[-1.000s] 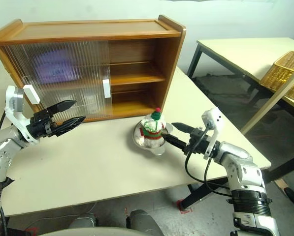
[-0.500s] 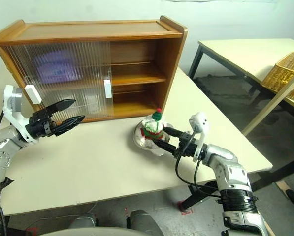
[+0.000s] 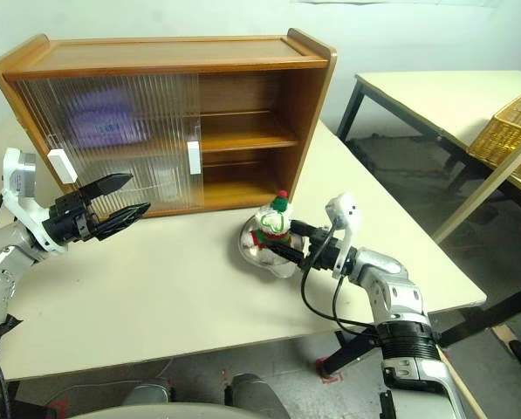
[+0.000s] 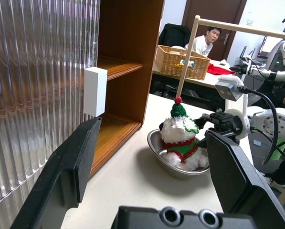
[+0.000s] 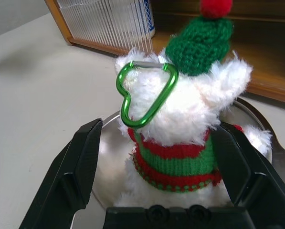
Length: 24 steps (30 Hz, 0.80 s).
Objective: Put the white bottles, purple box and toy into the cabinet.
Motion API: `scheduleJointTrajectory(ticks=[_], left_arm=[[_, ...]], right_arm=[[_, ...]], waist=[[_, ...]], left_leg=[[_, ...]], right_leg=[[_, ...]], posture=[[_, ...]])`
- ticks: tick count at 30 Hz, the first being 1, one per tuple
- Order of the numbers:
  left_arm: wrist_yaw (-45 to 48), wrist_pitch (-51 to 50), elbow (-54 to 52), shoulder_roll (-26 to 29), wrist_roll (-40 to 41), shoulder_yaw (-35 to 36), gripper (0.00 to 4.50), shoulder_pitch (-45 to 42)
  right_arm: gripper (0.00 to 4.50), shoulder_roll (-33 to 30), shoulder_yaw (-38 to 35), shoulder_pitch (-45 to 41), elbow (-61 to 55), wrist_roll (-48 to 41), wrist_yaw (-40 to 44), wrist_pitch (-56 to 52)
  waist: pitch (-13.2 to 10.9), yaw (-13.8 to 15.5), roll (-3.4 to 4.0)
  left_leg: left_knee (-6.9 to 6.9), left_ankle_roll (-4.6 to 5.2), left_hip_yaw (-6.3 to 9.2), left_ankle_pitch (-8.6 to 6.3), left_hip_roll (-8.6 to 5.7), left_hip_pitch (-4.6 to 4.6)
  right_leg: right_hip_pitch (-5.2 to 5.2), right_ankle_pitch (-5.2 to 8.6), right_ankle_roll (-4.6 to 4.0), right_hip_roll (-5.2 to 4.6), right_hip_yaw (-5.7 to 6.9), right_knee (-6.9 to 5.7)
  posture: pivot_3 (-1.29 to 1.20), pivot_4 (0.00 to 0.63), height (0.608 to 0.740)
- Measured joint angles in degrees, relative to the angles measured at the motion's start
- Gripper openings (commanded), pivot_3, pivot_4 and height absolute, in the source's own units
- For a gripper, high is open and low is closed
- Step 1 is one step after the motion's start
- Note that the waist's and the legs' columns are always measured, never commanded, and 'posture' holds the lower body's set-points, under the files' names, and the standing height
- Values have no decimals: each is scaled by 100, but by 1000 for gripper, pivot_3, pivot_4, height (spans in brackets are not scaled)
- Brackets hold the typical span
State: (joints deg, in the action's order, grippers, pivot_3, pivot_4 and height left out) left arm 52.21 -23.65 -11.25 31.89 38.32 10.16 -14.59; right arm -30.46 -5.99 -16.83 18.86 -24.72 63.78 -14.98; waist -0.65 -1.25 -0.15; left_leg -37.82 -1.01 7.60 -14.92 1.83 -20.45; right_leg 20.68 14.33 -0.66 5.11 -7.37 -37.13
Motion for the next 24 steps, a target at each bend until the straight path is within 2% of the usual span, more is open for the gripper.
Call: scheduleJointTrajectory(ticks=[1, 7, 10, 12, 18, 24], left_arm=[[-2, 0, -1, 0, 3, 0, 4500, 0], [-31, -1, -1, -3, 10, 0, 4500, 0], [-31, -1, -1, -5, 14, 0, 4500, 0], [-28, -1, 0, -6, 16, 0, 4500, -1], [6, 1, 7, -8, 14, -1, 4500, -3], [20, 2, 8, -22, 8, -4, 4500, -12]], right_arm=[[3856, 0, 0, 0, 0, 0, 5, -1], [1542, -8, 0, 0, -1, 0, 13, -9], [523, -13, -1, 0, -10, 0, 11, -27], [66, -20, -1, 0, -33, -1, 10, -43], [6, -85, -15, -72, -193, -36, -5, -180], [6, -188, -149, -503, -506, -253, -45, -412]], waist=[[0, 1, 0], [0, 2, 0], [0, 1, 0], [0, 1, 0], [0, -6, 0], [0, -14, 1]], left_leg=[[0, 0, 0, 0, 0, 0], [0, 0, -1, 0, 1, 1], [0, 0, -1, 0, 1, 1], [0, 0, -1, 0, 1, 1], [0, -1, -1, 0, 1, 1], [0, -1, -3, 0, -1, 0]], right_leg=[[0, 0, 0, 0, 0, 0], [0, 0, -1, 0, 0, 0], [0, 1, -1, 0, 0, -1], [0, 1, -1, 0, 0, -1], [1, 1, -2, 1, 0, -1], [3, 1, -2, 1, -1, -1]], posture=[[-11, 0, 740], [-13, 0, 740], [-13, 0, 740], [-20, 0, 740], [-30, 0, 740], [-39, 0, 740]])
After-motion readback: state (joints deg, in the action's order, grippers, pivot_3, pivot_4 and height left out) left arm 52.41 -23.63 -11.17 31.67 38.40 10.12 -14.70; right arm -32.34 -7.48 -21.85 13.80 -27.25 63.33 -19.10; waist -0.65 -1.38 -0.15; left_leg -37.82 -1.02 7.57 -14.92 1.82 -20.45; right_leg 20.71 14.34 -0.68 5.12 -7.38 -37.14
